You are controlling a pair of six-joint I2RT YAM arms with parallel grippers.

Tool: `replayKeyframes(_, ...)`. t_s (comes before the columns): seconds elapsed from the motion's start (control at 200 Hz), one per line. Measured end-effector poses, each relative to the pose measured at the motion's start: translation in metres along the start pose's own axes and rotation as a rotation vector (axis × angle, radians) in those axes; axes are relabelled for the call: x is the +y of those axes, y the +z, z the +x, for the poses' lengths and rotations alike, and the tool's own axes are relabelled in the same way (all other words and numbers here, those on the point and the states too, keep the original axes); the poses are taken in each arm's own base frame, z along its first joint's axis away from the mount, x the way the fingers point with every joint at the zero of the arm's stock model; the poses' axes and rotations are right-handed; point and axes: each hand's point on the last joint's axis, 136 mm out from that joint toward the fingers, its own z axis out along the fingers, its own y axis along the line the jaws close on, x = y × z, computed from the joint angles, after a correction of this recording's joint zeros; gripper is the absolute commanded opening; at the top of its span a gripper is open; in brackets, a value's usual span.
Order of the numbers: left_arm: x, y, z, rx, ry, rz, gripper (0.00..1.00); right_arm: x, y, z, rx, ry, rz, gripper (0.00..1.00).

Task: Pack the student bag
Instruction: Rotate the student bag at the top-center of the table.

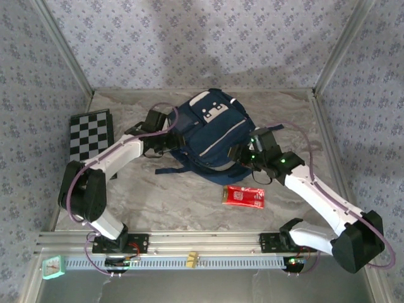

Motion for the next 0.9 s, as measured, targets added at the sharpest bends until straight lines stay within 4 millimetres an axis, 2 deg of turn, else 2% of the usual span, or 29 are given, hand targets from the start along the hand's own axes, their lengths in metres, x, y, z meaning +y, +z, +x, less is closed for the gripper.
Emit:
replayKeyframes(0.185,0.018,0.021,-0.020,-0.029,-0.147,0.017,0.49,0.013,0.020,0.005,0.030,0.021,-0.007,0.51)
replayKeyframes(0.315,0.020,0.041,-0.021,-0.018,-0.209,0.024,0.45,0.016,0.031,0.001,0.033,0.031,-0.003,0.51)
replayKeyframes(0.465,0.024,0.064,-0.018,0.011,-0.262,0.034,0.43,0.018,0.032,-0.001,0.025,0.041,-0.011,0.51)
replayKeyframes(0.78,0.014,0.076,-0.029,-0.012,-0.312,0.067,0.43,0.015,0.036,-0.004,0.010,0.061,-0.017,0.51)
replayKeyframes(0.9,0.006,0.081,-0.033,-0.030,-0.322,0.068,0.36,0.013,0.037,-0.004,0.009,0.062,-0.015,0.51)
